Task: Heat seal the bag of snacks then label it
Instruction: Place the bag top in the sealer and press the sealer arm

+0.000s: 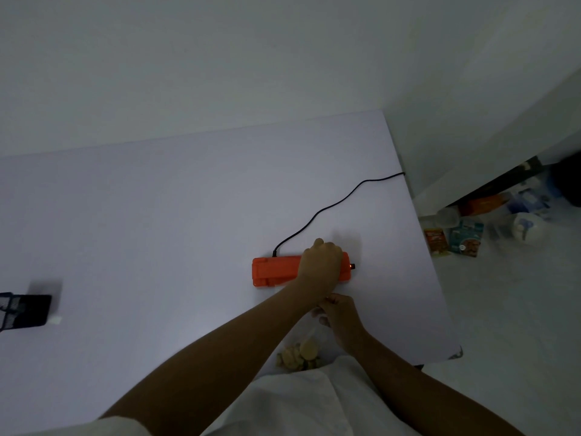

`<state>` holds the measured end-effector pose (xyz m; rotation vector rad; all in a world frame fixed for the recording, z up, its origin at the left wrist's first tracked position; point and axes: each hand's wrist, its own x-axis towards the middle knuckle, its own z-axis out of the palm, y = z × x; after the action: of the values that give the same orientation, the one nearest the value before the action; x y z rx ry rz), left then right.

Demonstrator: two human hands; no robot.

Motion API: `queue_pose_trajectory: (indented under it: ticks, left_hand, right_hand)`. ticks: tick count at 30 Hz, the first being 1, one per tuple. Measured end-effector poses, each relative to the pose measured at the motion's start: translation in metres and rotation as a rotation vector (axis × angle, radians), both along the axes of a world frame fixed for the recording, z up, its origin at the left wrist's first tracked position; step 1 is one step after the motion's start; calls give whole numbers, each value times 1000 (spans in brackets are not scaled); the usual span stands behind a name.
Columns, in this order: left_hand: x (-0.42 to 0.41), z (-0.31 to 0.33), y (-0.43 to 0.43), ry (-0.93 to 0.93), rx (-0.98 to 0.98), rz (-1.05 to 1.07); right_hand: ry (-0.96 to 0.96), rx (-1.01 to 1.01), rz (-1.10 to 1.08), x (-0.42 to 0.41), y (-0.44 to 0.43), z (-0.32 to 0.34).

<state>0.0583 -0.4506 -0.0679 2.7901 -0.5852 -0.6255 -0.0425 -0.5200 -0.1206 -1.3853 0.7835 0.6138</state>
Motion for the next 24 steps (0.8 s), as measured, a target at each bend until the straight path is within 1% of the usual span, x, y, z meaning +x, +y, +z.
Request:
queue_pose_trajectory:
  ticks: [24]
  left_hand:
    - [-4, -2, -1, -21, 5, 1]
  right_hand:
    - [-14, 3, 12, 0, -1, 4]
